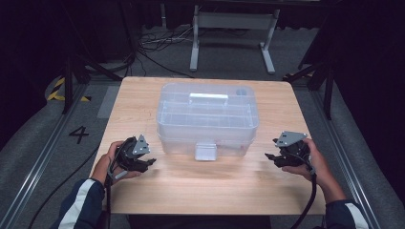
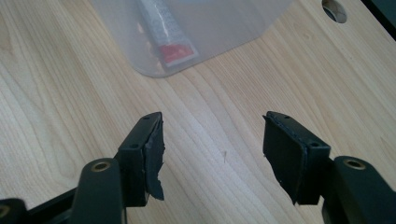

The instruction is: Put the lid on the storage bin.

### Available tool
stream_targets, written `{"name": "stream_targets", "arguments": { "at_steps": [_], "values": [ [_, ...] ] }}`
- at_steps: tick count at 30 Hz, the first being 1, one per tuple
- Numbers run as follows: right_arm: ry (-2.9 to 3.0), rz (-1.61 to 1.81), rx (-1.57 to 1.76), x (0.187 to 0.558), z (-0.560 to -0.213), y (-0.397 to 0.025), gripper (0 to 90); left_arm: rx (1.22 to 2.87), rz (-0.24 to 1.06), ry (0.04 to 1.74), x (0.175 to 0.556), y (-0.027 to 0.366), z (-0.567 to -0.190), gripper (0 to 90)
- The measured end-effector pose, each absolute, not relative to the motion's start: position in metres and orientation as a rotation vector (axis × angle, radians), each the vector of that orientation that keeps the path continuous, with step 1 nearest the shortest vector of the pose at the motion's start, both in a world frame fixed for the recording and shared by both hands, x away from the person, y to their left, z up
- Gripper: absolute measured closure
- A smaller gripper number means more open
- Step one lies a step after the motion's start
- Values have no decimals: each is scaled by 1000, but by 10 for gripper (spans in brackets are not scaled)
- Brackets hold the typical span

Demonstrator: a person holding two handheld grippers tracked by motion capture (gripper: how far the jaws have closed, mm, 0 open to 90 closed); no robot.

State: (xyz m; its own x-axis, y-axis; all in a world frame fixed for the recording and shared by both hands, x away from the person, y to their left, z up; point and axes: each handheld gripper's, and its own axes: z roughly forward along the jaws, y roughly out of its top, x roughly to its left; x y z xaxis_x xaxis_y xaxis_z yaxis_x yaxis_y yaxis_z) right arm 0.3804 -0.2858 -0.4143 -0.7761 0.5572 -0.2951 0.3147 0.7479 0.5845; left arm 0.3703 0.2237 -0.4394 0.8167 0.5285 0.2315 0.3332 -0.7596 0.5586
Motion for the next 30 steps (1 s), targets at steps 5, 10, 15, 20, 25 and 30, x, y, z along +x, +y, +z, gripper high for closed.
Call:
{"name": "stream_targets", "arguments": {
  "at_steps": [5, 10, 15, 20, 25, 30],
  "values": [
    [2488, 722, 674, 378, -420, -291, 382, 2487, 480, 663, 370, 226, -441, 315],
    [2490, 717, 680, 375, -426, -296, 375, 2470, 473, 656, 364, 230, -441, 270],
    [2489, 718, 692, 372, -430, -302, 370, 2472, 478, 677, 357, 237, -444, 256],
    [2482, 721, 714, 367, -434, -309, 365, 2469, 485, 697, 351, 242, -446, 246],
    [2460, 729, 761, 361, -439, -321, 356, 2464, 509, 716, 346, 248, -448, 236],
    [2442, 759, 812, 355, -446, -336, 346, 2476, 531, 730, 340, 255, -452, 213]
  ]
}}
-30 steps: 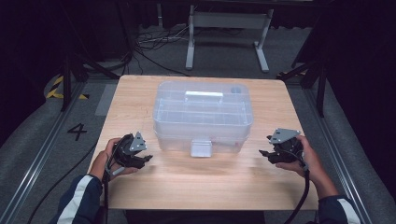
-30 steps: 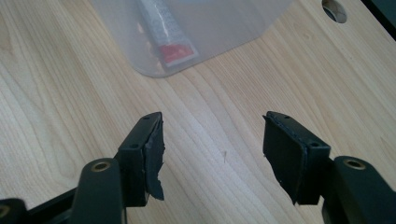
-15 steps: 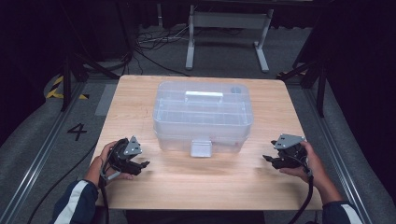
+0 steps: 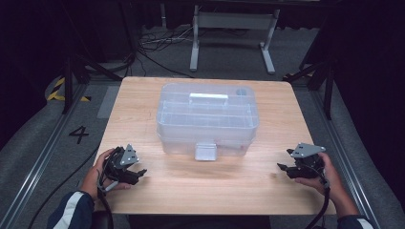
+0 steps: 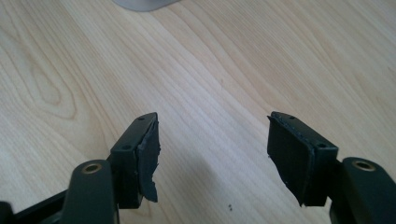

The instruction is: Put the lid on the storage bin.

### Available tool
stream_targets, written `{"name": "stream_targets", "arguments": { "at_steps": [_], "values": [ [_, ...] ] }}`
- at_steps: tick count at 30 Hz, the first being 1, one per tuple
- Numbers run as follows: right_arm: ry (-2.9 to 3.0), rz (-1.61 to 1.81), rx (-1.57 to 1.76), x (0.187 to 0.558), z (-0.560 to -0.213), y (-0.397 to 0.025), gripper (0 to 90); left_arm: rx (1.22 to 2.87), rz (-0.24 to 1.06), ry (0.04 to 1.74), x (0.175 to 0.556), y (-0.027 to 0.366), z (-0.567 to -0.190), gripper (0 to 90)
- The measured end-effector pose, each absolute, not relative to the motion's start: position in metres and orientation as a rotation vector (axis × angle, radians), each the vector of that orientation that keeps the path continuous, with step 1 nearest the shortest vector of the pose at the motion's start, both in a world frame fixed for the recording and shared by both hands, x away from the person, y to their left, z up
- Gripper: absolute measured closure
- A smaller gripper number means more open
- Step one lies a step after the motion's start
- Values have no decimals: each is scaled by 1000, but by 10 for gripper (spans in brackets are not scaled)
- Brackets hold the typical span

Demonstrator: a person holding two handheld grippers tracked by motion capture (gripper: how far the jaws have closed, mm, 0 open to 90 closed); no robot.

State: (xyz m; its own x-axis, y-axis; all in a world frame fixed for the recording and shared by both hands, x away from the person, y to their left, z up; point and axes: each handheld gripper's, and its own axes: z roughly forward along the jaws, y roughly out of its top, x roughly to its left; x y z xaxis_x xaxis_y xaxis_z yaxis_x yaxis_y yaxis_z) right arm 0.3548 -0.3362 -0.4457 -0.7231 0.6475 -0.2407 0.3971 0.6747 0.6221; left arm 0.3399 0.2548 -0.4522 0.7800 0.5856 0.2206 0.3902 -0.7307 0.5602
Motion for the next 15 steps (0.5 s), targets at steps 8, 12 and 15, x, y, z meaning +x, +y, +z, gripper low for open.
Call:
{"name": "stream_targets", "arguments": {
  "at_steps": [8, 12, 15],
  "values": [
    [2406, 803, 879, 346, -454, -353, 334, 2409, 486, 775, 333, 278, -456, 197],
    [2392, 814, 926, 342, -459, -360, 324, 2397, 505, 803, 329, 288, -459, 191],
    [2387, 822, 946, 339, -463, -365, 319, 2376, 485, 826, 327, 296, -463, 193]
  ]
}}
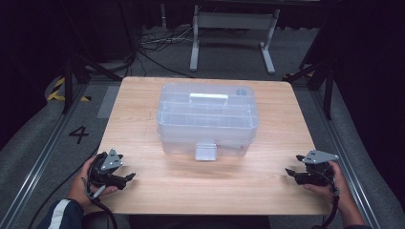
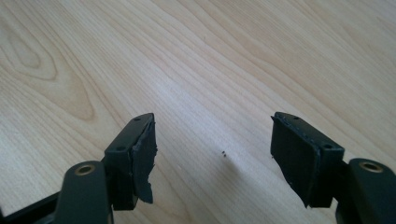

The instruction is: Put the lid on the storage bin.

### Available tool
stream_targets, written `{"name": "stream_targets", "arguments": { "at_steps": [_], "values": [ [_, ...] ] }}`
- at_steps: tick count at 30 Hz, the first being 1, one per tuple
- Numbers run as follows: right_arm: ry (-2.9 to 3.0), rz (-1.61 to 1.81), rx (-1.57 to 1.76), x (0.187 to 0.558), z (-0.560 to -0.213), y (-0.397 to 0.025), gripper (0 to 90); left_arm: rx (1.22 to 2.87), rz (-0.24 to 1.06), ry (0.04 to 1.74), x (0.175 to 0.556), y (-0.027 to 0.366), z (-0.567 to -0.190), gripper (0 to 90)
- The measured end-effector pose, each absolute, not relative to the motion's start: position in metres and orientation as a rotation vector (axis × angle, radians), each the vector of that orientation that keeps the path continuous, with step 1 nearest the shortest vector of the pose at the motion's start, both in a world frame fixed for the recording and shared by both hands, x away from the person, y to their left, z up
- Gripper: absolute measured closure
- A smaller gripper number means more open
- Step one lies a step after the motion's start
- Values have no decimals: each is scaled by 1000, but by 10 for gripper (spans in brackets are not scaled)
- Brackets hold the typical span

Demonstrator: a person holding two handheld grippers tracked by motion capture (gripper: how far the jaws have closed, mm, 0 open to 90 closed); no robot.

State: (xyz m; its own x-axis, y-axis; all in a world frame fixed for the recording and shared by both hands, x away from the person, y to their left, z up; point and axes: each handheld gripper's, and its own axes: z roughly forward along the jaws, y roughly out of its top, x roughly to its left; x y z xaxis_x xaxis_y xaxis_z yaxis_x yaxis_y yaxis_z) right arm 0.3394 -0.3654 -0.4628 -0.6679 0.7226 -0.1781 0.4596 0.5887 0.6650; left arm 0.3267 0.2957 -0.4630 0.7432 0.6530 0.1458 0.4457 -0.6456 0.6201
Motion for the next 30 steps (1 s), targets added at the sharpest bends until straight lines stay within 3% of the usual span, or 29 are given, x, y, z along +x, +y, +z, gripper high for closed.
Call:
{"name": "stream_targets", "arguments": {
  "at_steps": [18, 30],
  "values": [
    [2265, 1013, 1200, 324, -488, -399, 248, 2254, 332, 908, 325, 316, -483, 168],
    [2264, 1011, 1224, 326, -489, -400, 232, 2231, 351, 929, 323, 316, -485, 156]
  ]
}}
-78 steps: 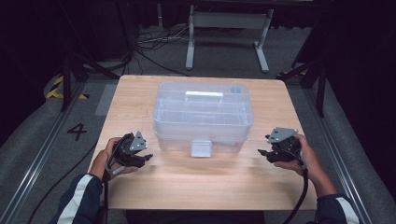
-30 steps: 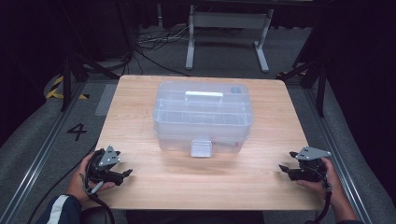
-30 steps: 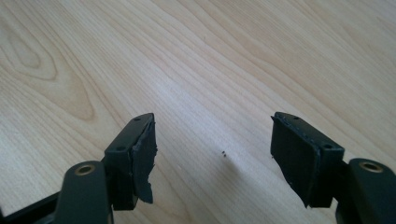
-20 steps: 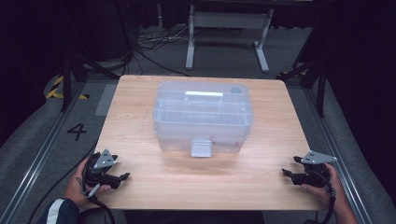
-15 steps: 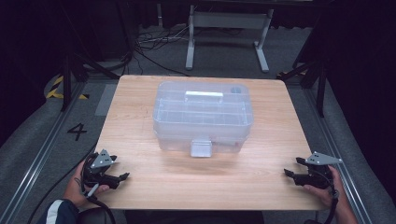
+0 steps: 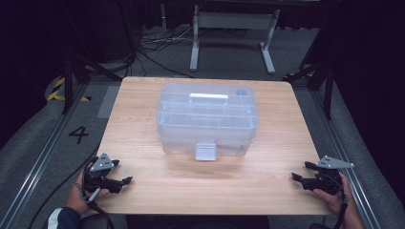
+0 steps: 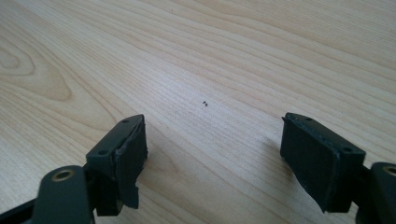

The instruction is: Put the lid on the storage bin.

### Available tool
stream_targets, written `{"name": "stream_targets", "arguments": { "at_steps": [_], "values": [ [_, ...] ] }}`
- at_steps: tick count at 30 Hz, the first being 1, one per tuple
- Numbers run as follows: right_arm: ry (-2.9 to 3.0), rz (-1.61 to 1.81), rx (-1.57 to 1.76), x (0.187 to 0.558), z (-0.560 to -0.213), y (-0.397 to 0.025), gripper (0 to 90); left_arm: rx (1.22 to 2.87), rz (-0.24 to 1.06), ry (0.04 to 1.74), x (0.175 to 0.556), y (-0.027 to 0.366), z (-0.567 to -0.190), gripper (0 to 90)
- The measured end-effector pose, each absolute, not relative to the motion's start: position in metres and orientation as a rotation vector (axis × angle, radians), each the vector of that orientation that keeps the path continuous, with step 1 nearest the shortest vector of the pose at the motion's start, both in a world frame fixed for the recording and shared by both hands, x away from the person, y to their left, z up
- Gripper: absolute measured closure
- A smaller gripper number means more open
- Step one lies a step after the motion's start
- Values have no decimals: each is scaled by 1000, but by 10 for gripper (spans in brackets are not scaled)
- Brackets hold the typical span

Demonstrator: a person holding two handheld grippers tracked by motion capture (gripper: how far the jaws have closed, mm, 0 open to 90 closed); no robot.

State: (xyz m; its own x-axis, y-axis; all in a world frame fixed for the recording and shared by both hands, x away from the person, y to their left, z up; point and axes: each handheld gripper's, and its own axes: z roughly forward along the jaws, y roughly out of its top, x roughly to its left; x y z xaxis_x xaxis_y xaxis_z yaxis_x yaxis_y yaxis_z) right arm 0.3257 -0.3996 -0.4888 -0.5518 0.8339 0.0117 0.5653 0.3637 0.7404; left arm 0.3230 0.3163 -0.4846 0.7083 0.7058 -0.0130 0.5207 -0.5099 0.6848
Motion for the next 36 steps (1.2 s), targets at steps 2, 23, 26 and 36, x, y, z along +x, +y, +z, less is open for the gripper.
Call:
{"name": "stream_targets", "arguments": {
  "at_steps": [2, 23, 26, 36],
  "values": [
    [2263, 1010, 1226, 326, -489, -399, 230, 2229, 351, 934, 322, 316, -485, 156],
    [2244, 1003, 1249, 330, -489, -397, 223, 2231, 355, 933, 323, 316, -485, 154],
    [2246, 1003, 1251, 330, -489, -397, 223, 2231, 355, 933, 323, 316, -485, 154],
    [2246, 1002, 1251, 330, -489, -397, 223, 2229, 353, 935, 323, 316, -485, 150]
  ]
}}
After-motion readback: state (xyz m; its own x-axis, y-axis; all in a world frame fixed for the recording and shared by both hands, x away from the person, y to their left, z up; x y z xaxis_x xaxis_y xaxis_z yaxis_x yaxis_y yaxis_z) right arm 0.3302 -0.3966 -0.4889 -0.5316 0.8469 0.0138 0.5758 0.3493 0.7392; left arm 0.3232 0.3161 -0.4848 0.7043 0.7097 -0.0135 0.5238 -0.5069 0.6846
